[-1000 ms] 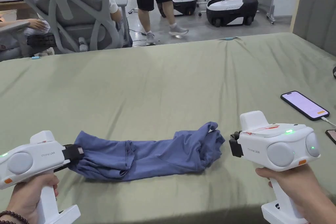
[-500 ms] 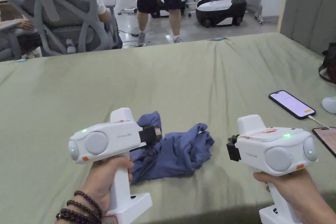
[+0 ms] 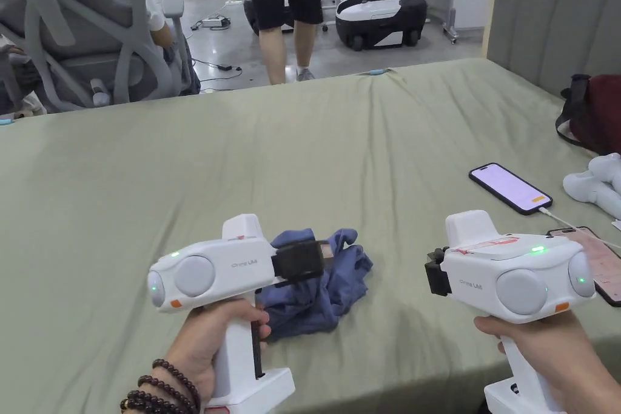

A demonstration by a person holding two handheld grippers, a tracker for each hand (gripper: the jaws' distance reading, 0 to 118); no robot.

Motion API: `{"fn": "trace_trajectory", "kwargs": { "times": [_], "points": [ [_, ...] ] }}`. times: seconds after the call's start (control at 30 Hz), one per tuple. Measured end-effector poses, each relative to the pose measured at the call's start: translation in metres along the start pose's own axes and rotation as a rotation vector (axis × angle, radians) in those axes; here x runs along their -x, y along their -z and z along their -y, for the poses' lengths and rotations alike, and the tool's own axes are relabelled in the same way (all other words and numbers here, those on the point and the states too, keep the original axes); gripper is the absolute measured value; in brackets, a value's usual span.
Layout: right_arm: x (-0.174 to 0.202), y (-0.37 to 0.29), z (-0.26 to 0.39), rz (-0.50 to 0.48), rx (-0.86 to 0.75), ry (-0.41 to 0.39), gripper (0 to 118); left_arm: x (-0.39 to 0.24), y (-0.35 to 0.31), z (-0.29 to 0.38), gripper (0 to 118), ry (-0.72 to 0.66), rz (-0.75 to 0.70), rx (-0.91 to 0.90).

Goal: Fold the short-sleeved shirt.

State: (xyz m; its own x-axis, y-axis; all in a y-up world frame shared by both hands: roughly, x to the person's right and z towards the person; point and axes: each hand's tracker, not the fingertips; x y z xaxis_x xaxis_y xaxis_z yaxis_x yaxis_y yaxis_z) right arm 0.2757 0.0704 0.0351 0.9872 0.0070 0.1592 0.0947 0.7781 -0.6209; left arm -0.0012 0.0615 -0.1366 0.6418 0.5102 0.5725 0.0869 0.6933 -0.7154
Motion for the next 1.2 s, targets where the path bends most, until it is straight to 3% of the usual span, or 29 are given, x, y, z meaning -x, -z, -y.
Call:
{"fn": "trace_trajectory", "kwargs": {
  "times": [0.07, 0.2, 0.23, 0.3, 0.33, 0.37, 0.53, 0.73, 0.83, 0.97, 1.07, 1.2],
  "points": [
    [0.003, 0.001, 0.001, -0.009, 0.001, 0.000, 0, 0.006, -0.026, -0.009, 112, 0.021, -0.001, -0.102],
    [0.011, 0.006, 0.002, -0.029, 0.004, -0.003, 0, 0.002, -0.070, -0.013, 118, -0.011, -0.048, -0.119],
    [0.013, 0.006, 0.002, -0.032, 0.003, -0.005, 0, 0.018, -0.068, -0.011, 111, -0.016, -0.053, -0.120],
    [0.016, 0.007, 0.002, -0.042, 0.005, -0.009, 0, 0.035, -0.072, -0.012, 55, -0.022, -0.072, -0.110],
    [0.018, 0.007, 0.001, -0.047, 0.006, -0.014, 0, 0.041, -0.071, -0.010, 19, -0.033, -0.112, -0.099],
    [0.020, 0.008, 0.001, -0.050, 0.006, -0.019, 0, 0.044, -0.069, -0.008, 0, -0.037, -0.140, -0.097],
    [0.022, 0.007, -0.001, -0.058, 0.004, -0.026, 0, 0.051, -0.050, -0.006, 0, -0.076, -0.044, -0.044],
    [0.013, 0.004, 0.001, -0.046, 0.008, -0.016, 0, 0.016, 0.031, 0.003, 0, -0.021, 0.020, 0.104],
    [0.004, 0.004, 0.004, -0.031, 0.018, -0.011, 0, -0.007, 0.060, 0.008, 0, 0.014, 0.000, 0.097],
    [-0.006, 0.004, 0.008, -0.005, 0.029, 0.001, 0, -0.023, 0.071, 0.009, 0, -0.014, 0.082, 0.127],
    [-0.009, 0.004, 0.011, 0.002, 0.036, 0.013, 0, -0.030, 0.081, 0.016, 0, 0.057, 0.053, 0.156],
    [-0.008, 0.001, 0.013, 0.001, 0.036, 0.018, 0, -0.020, 0.071, 0.010, 0, 0.000, 0.065, 0.136]
  ]
}}
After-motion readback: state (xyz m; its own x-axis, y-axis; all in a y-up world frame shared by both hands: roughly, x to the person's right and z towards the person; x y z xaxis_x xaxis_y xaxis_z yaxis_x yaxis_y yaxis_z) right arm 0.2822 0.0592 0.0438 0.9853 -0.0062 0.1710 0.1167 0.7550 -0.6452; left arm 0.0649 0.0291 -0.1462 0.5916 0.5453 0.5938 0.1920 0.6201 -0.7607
